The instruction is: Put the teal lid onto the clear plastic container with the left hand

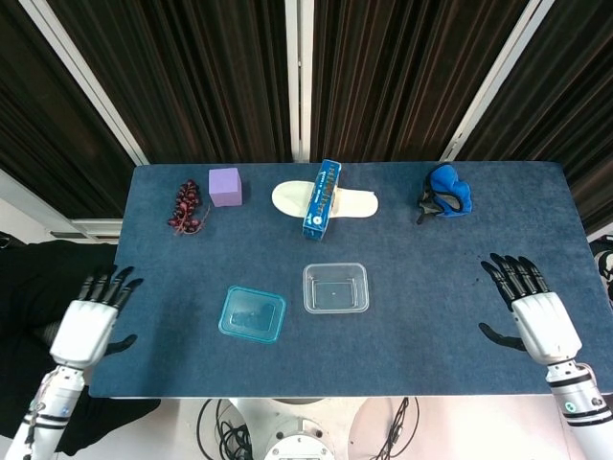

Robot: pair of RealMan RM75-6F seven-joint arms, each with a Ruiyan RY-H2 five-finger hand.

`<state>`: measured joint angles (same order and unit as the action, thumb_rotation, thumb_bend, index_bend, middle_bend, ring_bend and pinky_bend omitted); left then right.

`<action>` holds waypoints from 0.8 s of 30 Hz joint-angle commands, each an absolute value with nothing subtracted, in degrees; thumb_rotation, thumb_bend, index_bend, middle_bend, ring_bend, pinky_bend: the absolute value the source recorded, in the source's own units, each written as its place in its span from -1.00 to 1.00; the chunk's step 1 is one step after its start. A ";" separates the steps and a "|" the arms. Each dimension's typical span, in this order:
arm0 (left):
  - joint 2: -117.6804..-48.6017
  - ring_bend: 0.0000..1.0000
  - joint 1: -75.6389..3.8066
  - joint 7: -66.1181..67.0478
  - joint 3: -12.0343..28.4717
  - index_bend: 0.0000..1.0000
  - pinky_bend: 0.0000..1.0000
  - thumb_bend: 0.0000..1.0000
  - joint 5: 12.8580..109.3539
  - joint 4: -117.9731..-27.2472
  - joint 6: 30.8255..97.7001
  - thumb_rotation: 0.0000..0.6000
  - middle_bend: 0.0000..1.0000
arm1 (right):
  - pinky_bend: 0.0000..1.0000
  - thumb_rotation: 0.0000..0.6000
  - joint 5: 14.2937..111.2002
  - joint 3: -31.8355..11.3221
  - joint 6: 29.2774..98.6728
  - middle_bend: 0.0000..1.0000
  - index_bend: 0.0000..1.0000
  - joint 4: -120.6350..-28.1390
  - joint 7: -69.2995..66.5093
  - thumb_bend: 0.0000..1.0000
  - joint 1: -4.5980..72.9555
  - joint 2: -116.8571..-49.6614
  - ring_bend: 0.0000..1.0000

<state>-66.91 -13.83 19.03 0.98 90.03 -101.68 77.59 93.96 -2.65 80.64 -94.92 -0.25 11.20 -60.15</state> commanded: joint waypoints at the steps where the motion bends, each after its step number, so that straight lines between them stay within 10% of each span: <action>1: -69.60 -1.00 -21.68 22.24 2.51 -0.68 -0.96 -1.00 88.12 -104.92 65.57 1.00 -0.87 | -1.00 1.00 94.20 -2.60 80.21 -0.93 -1.00 -95.21 0.19 -0.75 11.59 -60.03 -1.00; 11: -79.37 -1.00 -34.19 35.48 7.41 -0.91 -0.99 -1.00 69.34 -101.20 49.88 1.00 -1.00 | -1.00 1.00 92.72 -2.69 79.73 -0.93 -1.00 -95.03 0.17 -0.75 11.77 -60.28 -1.00; 24: -85.67 -1.00 -46.77 52.93 6.80 -0.92 -0.97 -1.00 37.97 -103.66 52.23 1.00 -1.00 | -1.00 1.00 91.54 -2.36 80.32 -0.93 -1.00 -93.30 -1.17 -0.75 11.04 -61.22 -1.00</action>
<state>-83.63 -43.14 48.97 7.13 43.41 -102.65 50.53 91.56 -2.36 80.33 -93.33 -1.14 11.05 -61.21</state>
